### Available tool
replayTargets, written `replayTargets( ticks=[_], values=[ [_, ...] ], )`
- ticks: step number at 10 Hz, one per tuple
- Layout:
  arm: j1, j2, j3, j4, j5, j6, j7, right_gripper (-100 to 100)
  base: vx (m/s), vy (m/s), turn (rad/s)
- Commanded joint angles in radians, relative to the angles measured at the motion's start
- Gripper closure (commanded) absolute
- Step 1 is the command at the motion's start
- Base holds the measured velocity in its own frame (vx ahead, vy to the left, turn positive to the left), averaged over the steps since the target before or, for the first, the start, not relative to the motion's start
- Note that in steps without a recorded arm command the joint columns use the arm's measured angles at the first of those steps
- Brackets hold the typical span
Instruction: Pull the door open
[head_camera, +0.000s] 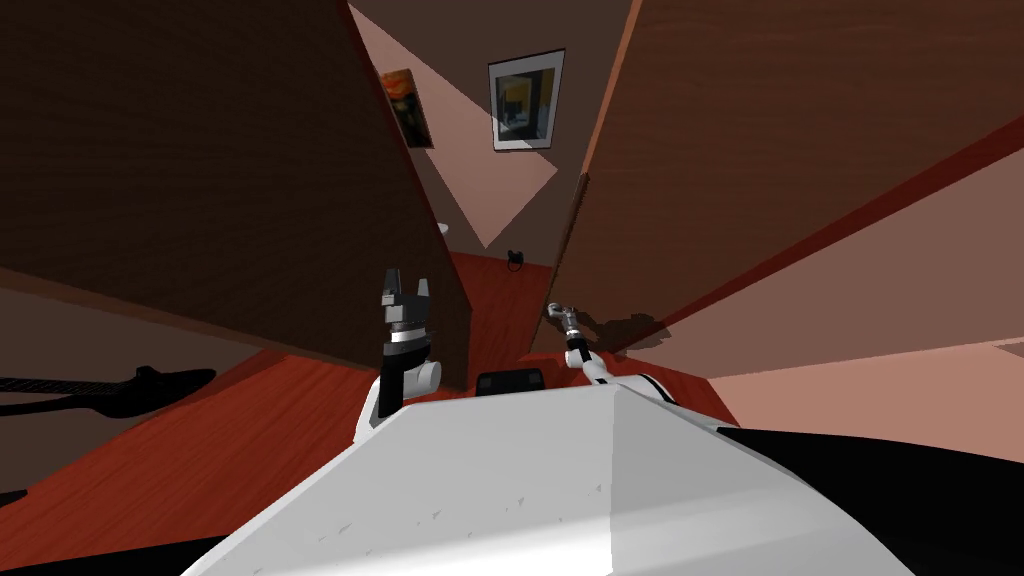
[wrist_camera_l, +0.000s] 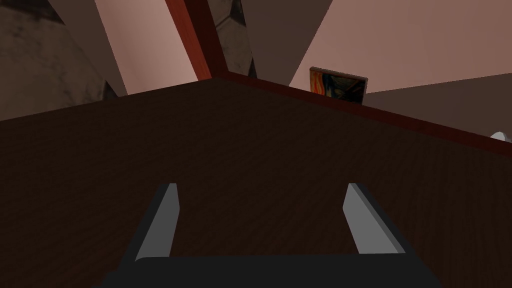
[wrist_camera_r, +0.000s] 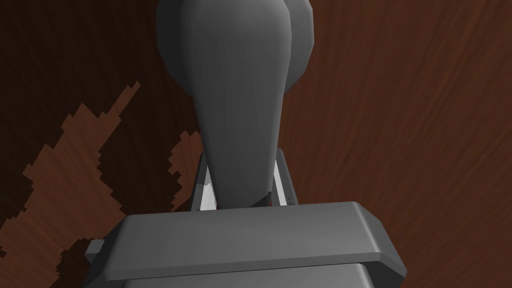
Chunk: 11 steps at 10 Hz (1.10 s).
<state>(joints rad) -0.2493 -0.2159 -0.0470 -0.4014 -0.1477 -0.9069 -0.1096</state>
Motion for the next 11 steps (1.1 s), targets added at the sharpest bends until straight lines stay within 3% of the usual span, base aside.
replayTargets(
  ticks=[1, 5, 7, 8, 11],
  values=[
    [0.026, -0.001, 0.012, -0.030, 0.004, 0.009, -0.010, 100, -0.073, 0.011, 0.051],
    [0.087, -0.072, 0.068, -0.061, 0.014, -0.031, -0.096, 100, -0.158, 0.031, 0.170],
    [0.087, -0.072, 0.068, -0.061, 0.014, -0.031, -0.096, 100, -0.087, 0.018, 0.042],
    [0.116, -0.105, 0.094, -0.075, 0.018, -0.049, -0.137, 100, -0.109, 0.023, 0.173],
    [0.150, -0.143, 0.125, -0.091, 0.023, -0.071, -0.184, 100, -0.133, -0.020, 0.117]
  ],
)
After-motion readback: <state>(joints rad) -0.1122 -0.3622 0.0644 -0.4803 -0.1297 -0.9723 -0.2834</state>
